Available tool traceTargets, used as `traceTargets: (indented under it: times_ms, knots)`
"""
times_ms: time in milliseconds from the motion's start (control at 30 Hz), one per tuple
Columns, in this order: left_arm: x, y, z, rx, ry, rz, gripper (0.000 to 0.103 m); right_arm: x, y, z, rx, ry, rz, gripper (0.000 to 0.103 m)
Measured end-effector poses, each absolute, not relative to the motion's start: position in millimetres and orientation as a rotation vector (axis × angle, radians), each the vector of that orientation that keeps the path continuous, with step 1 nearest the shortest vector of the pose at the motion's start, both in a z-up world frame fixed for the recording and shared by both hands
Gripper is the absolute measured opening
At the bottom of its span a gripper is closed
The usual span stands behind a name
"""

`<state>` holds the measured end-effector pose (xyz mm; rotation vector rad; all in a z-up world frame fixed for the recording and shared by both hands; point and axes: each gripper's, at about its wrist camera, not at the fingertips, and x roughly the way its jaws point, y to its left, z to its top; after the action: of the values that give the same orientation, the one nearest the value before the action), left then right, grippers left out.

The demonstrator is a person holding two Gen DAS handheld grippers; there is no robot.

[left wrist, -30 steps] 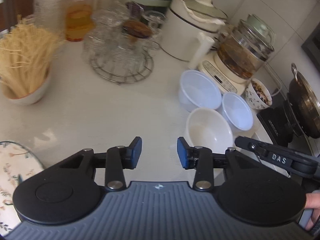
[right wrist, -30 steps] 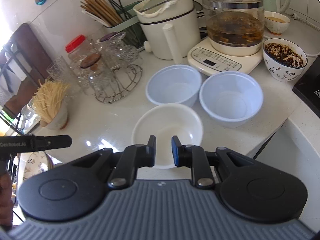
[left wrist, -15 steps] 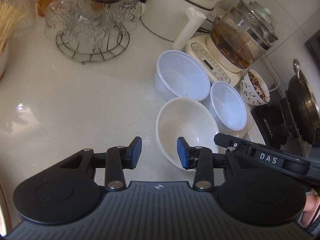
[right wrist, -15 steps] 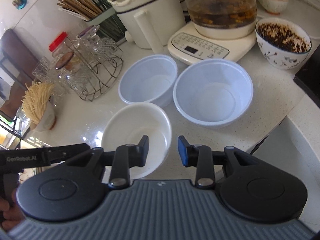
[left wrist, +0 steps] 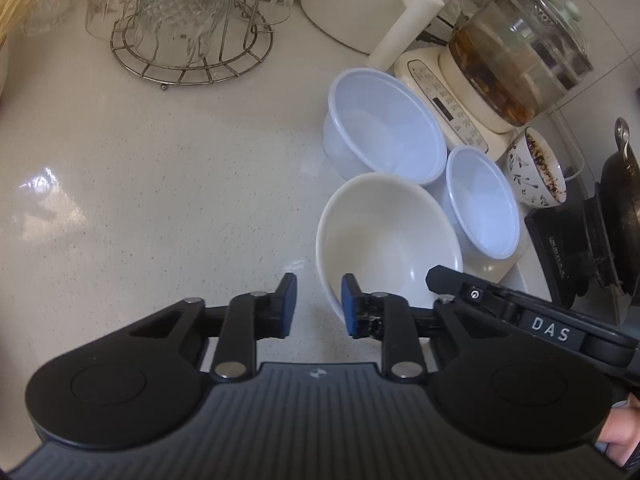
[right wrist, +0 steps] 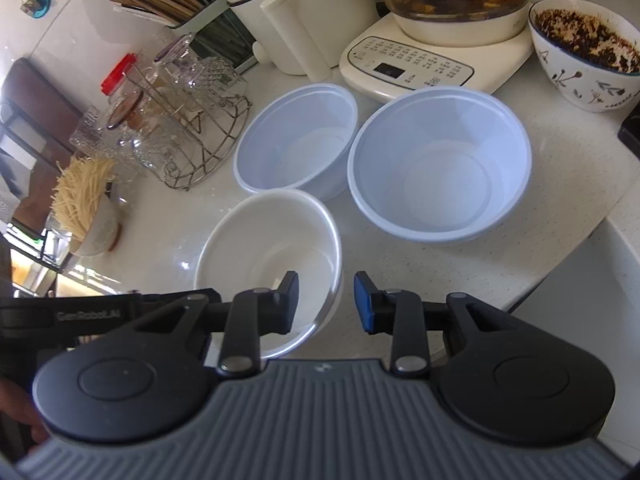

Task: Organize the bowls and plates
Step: 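Close both grippers on the rim of the white ceramic bowl, then lift the ceramic bowl with both grippers and carry it toward the plates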

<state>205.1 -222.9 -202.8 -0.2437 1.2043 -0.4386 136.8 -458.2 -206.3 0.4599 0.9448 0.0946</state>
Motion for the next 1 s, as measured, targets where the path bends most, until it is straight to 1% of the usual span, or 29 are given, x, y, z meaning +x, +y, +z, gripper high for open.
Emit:
traceTargets:
  times_ms: [33,67,167,333,433,700,1000]
  knots:
    - [205,-223,-203,-0.246,1.206,-0.438,0.015,137,-459,-207,0.464,0.946,0.097,0.027]
    - [205,-223,-203,-0.239,1.205,-0.437,0.011,137,-459,-207,0.465,0.945,0.097,0.026]
    - [202,-227,-200,-0.215,1.195,-0.451,0.01,136,-458,-206,0.458,0.939,0.086,0.021]
    - [199,-229,-199,-0.205,1.194,-0.456,0.01,135,-455,-206,0.434,0.946,0.083,0.021]
    - [197,-225,-195,-0.206,1.187,-0.459,0.01,133,-455,-205,0.434,0.941,0.084,0.019]
    - [189,-204,-176,-0.237,1.153,-0.453,0.01,132,-447,-191,0.44,0.921,0.114,0.019]
    - [181,-161,-145,-0.269,1.084,-0.404,0.01,138,-415,-162,0.409,0.857,0.203,0.019]
